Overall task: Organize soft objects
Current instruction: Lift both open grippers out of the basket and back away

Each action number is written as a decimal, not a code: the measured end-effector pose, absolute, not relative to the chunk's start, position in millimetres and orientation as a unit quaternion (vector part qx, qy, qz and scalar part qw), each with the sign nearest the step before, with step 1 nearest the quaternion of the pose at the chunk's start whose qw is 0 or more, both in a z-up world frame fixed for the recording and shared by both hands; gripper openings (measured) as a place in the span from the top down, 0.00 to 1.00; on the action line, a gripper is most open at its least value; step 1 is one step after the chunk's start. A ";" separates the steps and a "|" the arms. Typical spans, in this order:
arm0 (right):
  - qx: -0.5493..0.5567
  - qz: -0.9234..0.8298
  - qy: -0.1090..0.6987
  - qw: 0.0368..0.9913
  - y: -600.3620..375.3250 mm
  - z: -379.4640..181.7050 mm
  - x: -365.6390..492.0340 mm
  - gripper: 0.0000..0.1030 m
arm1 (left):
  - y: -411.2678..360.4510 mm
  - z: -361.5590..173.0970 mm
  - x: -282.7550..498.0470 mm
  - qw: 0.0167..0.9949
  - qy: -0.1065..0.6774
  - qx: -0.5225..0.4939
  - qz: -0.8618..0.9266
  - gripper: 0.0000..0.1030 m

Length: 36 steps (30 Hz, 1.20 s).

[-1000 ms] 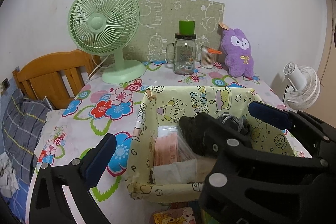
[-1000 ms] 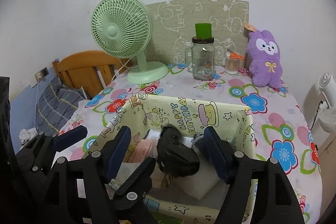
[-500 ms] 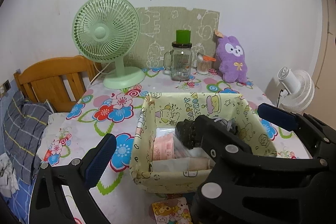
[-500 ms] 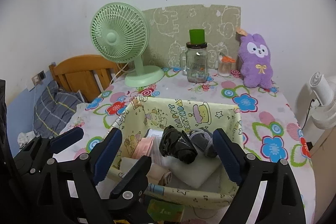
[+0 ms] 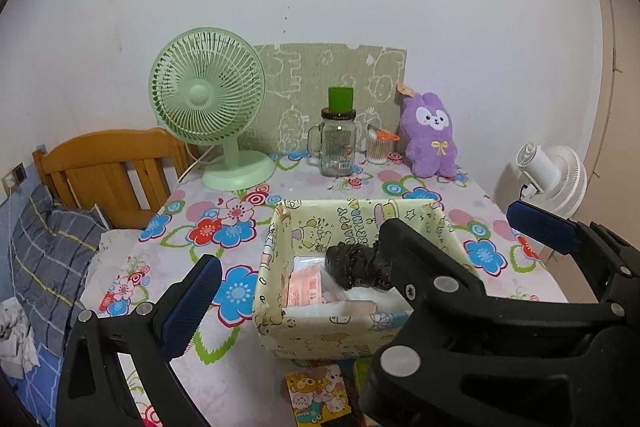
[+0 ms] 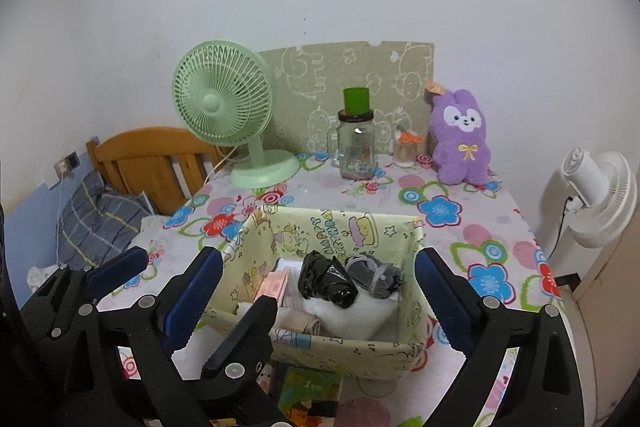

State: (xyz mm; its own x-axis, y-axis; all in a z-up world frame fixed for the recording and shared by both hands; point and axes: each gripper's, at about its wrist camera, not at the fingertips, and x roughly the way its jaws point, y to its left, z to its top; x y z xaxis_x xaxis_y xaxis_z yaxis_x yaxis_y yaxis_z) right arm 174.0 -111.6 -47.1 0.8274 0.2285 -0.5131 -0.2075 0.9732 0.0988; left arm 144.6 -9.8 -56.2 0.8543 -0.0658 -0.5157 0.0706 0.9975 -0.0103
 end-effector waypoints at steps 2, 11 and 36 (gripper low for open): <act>0.021 0.111 0.267 0.957 -113.0 -43.5 168.6 0.03 | -10.9 -53.7 140.0 0.964 0.264 0.005 -0.037 0.00; 0.026 0.093 0.253 0.963 -121.9 -30.2 144.6 0.00 | -19.1 -42.5 119.1 0.967 0.249 0.007 -0.049 0.00; 0.028 0.077 0.250 0.965 -126.6 -40.0 97.7 0.00 | -22.2 -53.5 77.9 0.968 0.247 0.004 -0.047 0.00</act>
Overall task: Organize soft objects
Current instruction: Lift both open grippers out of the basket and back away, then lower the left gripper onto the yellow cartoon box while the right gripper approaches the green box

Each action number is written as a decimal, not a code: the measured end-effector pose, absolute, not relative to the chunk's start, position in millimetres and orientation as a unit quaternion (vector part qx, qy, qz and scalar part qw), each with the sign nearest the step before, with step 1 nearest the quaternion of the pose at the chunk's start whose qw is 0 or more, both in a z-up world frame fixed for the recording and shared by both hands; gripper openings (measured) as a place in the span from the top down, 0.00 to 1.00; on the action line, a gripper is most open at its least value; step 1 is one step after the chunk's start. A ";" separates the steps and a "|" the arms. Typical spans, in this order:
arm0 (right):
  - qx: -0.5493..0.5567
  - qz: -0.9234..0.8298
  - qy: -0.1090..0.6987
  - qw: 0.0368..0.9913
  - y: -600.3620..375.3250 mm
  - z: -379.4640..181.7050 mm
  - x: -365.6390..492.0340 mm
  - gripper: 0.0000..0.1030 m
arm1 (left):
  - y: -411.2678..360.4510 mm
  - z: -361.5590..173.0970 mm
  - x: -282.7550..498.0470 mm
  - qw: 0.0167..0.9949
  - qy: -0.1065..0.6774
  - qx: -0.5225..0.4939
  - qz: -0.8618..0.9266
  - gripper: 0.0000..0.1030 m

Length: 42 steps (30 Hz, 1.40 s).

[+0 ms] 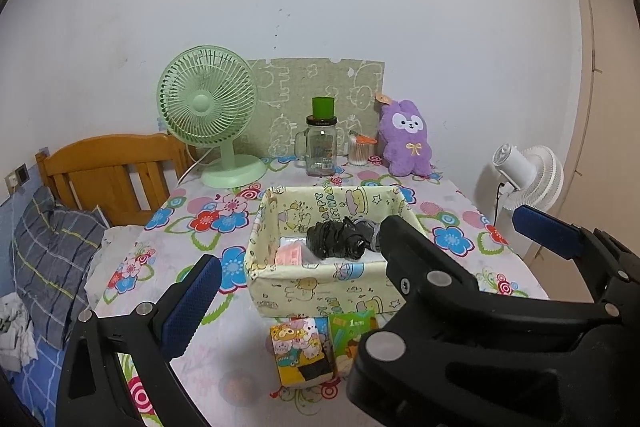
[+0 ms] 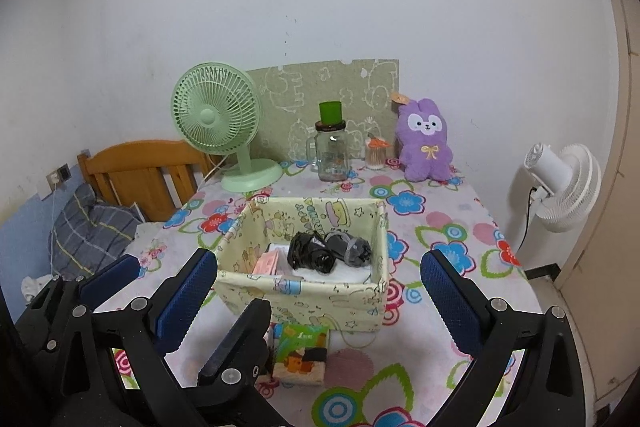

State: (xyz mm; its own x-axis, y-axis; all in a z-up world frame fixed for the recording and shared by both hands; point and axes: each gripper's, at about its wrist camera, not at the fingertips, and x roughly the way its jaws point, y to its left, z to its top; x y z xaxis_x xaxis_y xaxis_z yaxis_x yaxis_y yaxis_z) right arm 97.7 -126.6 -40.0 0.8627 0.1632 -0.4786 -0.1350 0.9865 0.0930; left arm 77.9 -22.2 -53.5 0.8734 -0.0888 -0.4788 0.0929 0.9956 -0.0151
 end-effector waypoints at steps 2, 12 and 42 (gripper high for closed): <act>0.028 0.078 0.248 0.965 -126.5 -42.4 94.2 0.00 | -21.9 -56.0 75.3 0.968 0.248 0.003 -0.046 0.00; 0.024 0.073 0.256 0.964 -124.0 -57.4 86.9 0.00 | -19.0 -73.1 69.1 0.963 0.265 -0.007 -0.048 0.00; 0.021 0.081 0.304 0.949 -115.9 -121.0 97.8 0.00 | -13.0 -133.9 80.6 0.946 0.321 -0.005 -0.050 0.00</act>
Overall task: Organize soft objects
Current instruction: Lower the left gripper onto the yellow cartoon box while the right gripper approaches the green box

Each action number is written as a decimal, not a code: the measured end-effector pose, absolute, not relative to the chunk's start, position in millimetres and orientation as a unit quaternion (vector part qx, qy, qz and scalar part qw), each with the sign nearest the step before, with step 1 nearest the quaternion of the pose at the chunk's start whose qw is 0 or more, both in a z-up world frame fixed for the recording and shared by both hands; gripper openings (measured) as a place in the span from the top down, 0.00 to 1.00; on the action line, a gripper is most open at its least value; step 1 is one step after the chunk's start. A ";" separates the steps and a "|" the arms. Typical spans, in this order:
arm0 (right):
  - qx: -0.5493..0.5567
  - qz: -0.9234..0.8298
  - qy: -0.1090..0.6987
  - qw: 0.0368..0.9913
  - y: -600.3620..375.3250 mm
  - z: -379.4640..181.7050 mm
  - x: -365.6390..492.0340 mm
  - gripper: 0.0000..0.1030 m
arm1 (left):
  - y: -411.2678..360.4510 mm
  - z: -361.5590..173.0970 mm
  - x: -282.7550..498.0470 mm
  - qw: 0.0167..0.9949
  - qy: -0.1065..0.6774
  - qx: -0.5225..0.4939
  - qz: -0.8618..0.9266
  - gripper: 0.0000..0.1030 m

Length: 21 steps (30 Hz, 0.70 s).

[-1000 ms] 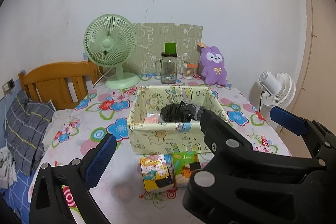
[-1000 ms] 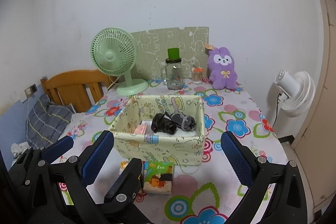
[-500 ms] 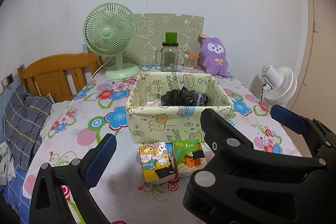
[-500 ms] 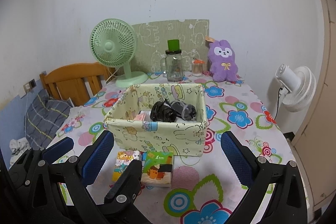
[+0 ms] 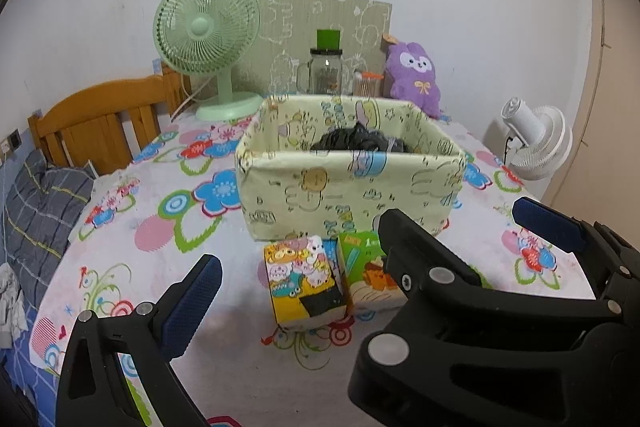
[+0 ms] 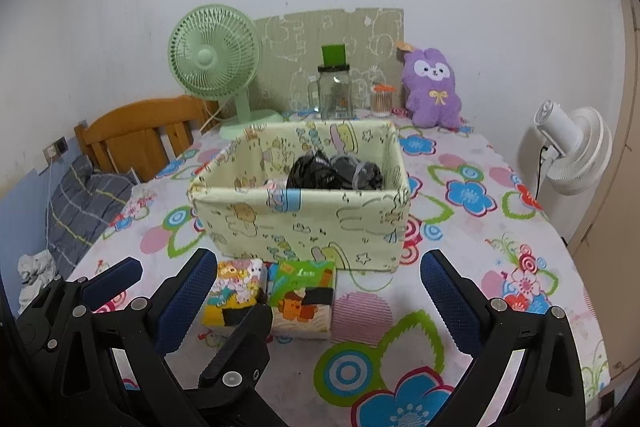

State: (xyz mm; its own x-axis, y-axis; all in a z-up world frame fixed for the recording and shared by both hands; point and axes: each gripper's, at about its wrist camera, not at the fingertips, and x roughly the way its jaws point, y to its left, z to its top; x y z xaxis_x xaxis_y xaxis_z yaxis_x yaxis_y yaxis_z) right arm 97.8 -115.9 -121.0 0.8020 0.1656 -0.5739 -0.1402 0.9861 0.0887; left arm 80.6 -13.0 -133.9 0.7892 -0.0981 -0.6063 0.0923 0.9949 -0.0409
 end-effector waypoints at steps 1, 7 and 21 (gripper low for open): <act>0.021 0.081 0.307 0.948 -115.7 -123.6 98.8 0.00 | -12.4 -136.5 81.3 0.945 0.324 -0.006 -0.051 0.00; 0.019 0.082 0.327 0.941 -112.9 -139.1 107.3 0.00 | -9.3 -149.7 87.2 0.938 0.344 -0.010 -0.047 0.00; 0.012 0.087 0.367 0.926 -103.1 -164.5 125.5 0.05 | -1.0 -166.4 93.6 0.929 0.369 0.000 -0.039 0.08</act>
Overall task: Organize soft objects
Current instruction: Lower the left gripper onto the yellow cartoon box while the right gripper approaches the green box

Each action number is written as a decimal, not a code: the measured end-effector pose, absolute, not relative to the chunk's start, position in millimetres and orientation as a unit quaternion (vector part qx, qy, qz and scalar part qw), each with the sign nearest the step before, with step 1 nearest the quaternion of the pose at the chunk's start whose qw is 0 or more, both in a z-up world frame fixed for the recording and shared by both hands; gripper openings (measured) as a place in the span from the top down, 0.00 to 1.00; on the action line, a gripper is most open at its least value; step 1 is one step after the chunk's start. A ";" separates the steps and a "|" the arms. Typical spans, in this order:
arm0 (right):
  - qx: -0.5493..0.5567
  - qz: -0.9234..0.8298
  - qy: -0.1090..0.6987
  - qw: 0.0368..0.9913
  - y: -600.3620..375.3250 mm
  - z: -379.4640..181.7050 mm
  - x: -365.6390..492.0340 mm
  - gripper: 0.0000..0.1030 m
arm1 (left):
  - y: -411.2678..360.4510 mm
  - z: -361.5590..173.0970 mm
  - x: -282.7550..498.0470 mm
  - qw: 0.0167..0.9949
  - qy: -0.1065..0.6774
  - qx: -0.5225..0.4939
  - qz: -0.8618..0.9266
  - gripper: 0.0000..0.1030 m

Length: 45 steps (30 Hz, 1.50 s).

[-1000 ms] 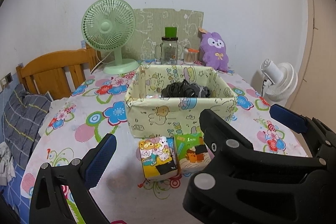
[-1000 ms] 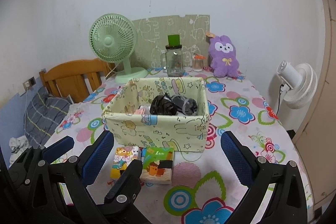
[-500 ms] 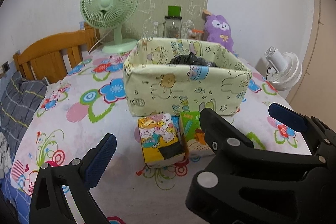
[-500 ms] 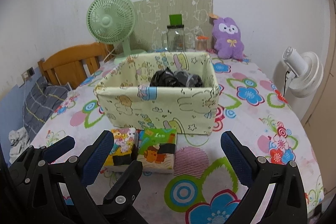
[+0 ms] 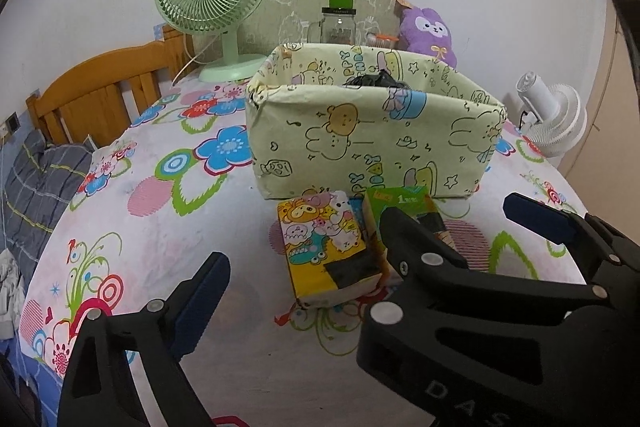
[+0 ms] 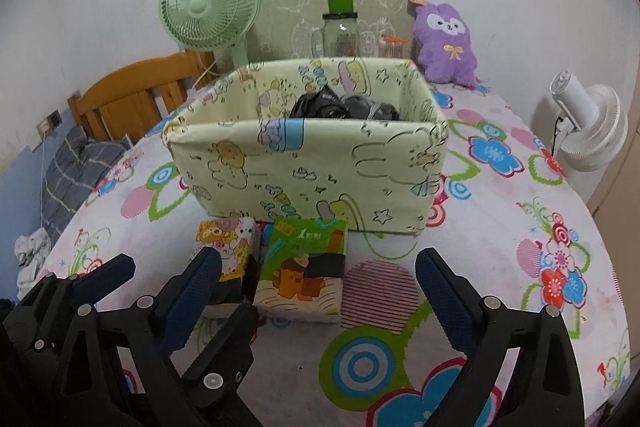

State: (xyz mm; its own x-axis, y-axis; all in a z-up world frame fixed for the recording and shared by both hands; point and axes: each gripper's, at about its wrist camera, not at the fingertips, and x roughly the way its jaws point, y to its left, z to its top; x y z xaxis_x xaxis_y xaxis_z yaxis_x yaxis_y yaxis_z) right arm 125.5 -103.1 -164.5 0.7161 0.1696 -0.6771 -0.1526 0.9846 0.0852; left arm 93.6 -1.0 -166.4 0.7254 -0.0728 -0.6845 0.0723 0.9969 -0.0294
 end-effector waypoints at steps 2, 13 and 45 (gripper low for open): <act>0.010 0.088 0.371 0.925 -101.0 -167.2 127.6 0.06 | 0.7 -168.5 95.8 0.928 0.372 0.000 -0.031 0.10; 0.010 0.086 0.397 0.914 -94.1 -181.2 142.1 0.15 | 8.7 -180.0 108.5 0.920 0.390 -0.012 -0.016 0.18; 0.063 0.082 0.438 0.893 -119.5 -194.5 156.3 0.49 | -9.7 -180.5 114.5 0.918 0.396 0.021 -0.023 0.14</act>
State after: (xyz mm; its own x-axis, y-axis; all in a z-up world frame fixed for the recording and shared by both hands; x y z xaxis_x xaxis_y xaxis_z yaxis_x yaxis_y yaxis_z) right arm 156.3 -119.5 -194.5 0.6026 0.2027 -0.7719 -0.0916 0.9784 0.1853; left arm 114.5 -9.7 -180.5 0.6854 -0.0257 -0.7277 0.0585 0.9981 0.0199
